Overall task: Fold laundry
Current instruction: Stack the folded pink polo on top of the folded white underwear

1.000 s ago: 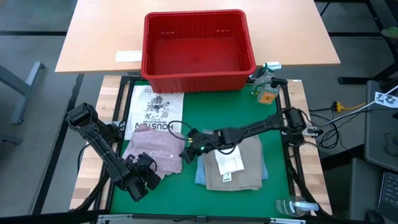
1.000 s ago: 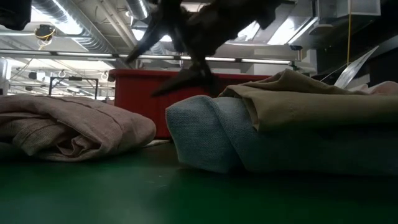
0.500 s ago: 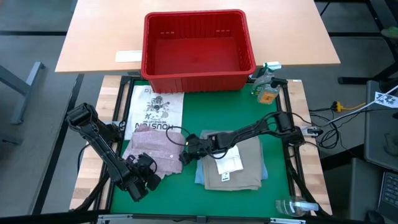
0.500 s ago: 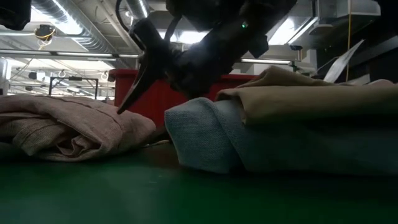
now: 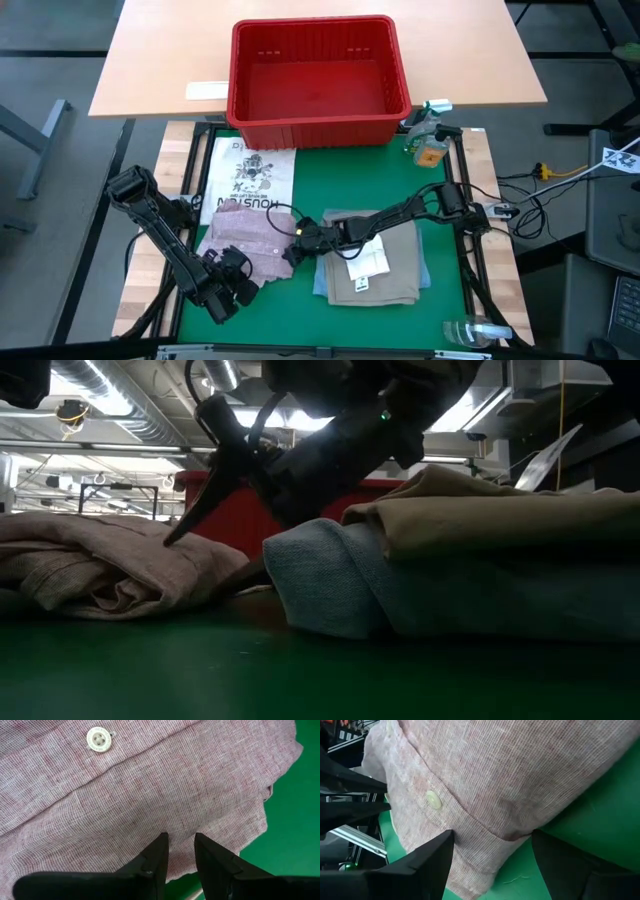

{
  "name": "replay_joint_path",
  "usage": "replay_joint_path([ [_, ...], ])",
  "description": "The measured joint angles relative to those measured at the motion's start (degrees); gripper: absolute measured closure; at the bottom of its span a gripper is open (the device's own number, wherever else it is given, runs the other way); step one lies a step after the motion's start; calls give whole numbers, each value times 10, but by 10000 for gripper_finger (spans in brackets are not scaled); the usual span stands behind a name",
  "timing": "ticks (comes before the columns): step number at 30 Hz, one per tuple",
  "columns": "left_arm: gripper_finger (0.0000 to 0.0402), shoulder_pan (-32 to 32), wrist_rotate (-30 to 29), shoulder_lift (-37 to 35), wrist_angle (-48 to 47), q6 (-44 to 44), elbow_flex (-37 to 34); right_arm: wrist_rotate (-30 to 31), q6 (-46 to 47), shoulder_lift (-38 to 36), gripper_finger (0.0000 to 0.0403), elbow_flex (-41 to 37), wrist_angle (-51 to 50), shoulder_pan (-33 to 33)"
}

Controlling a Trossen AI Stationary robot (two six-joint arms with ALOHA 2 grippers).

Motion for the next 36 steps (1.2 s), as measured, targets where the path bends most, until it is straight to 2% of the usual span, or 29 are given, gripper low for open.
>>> replay_joint_path([
  [8,312,0,0,0,1,0,0,1,-3,12,136,1,9,1],
  [11,312,0,0,0,1,0,0,-2,-9,17,154,0,24,1],
  [15,312,0,0,0,2,0,0,-8,-57,22,210,-3,87,1],
  [21,312,0,0,0,3,0,0,-34,-91,24,327,-3,163,0],
  [24,312,0,0,0,3,0,0,-46,-94,24,385,-3,169,0],
  [29,312,0,0,-2,4,0,5,-58,-124,6,382,-3,172,0],
  [31,312,-1,-3,-8,5,1,14,-63,-138,-8,391,-3,170,0],
  [36,312,-9,-48,-22,-1,31,49,-66,-166,-55,390,-2,121,0],
])
